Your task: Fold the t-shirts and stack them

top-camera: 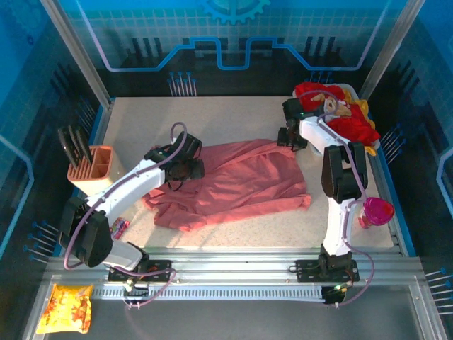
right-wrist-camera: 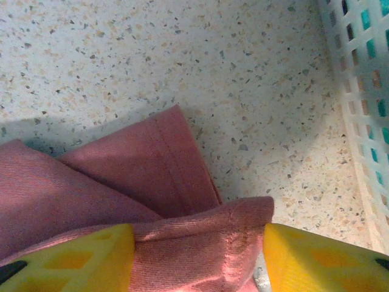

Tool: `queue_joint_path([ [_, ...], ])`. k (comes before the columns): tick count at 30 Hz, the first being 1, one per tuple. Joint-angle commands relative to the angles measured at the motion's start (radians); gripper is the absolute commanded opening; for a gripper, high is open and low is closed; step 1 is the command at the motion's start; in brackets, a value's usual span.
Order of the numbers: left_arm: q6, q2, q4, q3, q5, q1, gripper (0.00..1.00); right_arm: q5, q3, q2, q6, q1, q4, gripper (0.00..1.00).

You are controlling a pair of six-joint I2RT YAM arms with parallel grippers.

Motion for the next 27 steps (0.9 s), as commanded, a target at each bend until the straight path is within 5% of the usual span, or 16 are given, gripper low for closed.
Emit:
queue_joint_path([
  [1,0.021,-0.020,-0.013,-0.014,0.003,-0.004,0.56,0.013,0.007,0.017,0.014,-0.002,0.000,0.54],
  [5,0.019,-0.020,-0.009,-0.021,0.003,-0.005,0.55,0.020,-0.011,-0.008,0.008,0.003,0.025,0.25],
  [10,0.031,-0.013,-0.008,-0.019,0.000,-0.003,0.55,0.039,-0.059,-0.065,-0.013,0.012,0.064,0.00],
  [15,0.036,-0.003,-0.011,-0.008,0.005,0.001,0.55,0.007,-0.106,-0.114,-0.020,0.012,0.086,0.00],
  [17,0.035,-0.001,-0.009,-0.008,0.009,0.004,0.55,-0.006,-0.100,-0.119,-0.024,0.013,0.083,0.42],
  [23,0.031,-0.010,-0.013,-0.015,0.013,0.004,0.54,-0.010,-0.040,-0.082,-0.045,0.018,0.043,0.79],
  [27,0.031,-0.018,-0.008,-0.025,0.013,0.002,0.54,-0.057,-0.029,-0.048,-0.058,0.015,0.050,0.81],
])
